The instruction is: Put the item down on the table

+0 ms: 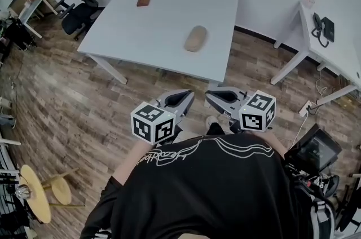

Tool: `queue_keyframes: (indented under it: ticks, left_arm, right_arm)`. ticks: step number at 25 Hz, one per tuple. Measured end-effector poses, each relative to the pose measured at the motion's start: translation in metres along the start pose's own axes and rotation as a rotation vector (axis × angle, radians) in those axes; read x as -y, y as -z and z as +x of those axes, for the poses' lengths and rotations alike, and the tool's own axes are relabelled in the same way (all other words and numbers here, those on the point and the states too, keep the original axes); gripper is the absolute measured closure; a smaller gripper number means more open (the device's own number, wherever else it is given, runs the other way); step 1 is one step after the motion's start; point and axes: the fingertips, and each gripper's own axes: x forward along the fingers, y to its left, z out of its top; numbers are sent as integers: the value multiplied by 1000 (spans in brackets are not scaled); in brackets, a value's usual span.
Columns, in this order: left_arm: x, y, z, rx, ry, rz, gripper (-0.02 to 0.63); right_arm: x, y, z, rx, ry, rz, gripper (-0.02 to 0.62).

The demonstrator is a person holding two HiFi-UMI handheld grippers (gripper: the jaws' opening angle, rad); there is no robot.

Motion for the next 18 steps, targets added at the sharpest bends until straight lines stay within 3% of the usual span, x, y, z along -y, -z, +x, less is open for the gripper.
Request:
queue_keyframes:
  ticks: [18]
  left_arm:
    - [0, 2, -1, 13, 4, -5, 601]
  right_arm:
    - [5, 9, -3, -20, 41, 16, 588]
